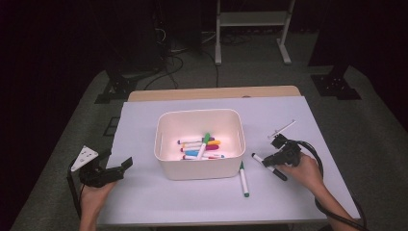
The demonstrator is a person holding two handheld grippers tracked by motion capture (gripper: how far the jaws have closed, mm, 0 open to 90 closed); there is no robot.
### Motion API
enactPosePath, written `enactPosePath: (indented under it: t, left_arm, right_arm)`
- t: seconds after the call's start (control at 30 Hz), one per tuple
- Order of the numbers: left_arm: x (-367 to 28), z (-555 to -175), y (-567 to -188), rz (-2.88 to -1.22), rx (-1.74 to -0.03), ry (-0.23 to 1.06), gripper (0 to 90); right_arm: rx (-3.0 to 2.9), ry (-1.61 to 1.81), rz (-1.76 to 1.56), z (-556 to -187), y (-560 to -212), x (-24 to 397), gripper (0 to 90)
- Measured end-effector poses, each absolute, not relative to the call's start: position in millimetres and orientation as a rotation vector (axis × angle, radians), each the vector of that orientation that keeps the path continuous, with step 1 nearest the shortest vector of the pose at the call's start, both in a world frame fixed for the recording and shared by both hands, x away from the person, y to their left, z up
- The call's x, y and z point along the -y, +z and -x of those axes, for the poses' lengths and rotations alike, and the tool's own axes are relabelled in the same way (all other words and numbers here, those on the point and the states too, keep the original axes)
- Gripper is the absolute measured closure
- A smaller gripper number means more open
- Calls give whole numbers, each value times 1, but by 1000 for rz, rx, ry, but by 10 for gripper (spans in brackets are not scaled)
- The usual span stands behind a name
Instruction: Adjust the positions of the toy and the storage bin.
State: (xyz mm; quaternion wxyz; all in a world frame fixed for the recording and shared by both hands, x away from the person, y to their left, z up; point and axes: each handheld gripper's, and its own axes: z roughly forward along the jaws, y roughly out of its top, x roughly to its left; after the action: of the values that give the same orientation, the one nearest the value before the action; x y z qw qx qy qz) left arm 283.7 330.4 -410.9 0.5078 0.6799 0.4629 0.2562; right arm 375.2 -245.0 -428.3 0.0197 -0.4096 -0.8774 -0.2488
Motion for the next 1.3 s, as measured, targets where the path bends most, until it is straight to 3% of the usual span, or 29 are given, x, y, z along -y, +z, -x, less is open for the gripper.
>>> enactPosePath:
  t: [0.83, 0.87, 0.93, 1.03, 1.1, 1.2, 1.3]
  left_arm:
    - [-330, -284, -411, -1644, -1117, 620, 7]
    - [-330, -284, -411, -1643, -1118, 620, 7]
    - [-330, -284, -411, -1642, -1117, 621, 7]
    - [-330, -284, -411, -1644, -1116, 620, 7]
    - [-330, -284, -411, -1643, -1116, 621, 7]
    - [-330, -284, -412, -1642, -1118, 619, 7]
    - [-330, -284, -412, -1639, -1119, 617, 7]
  right_arm:
    - [2529, -921, 1191, -370, -407, 281, 759]
    - [2517, -930, 1172, -370, -406, 282, 885]
    - [2499, -972, 1165, -369, -401, 285, 893]
    - [2544, -908, 1190, -370, -403, 283, 823]
    - [2579, -860, 1179, -368, -407, 276, 718]
    - [2602, -854, 1130, -364, -414, 265, 704]
    - [2577, -884, 1097, -361, -419, 255, 610]
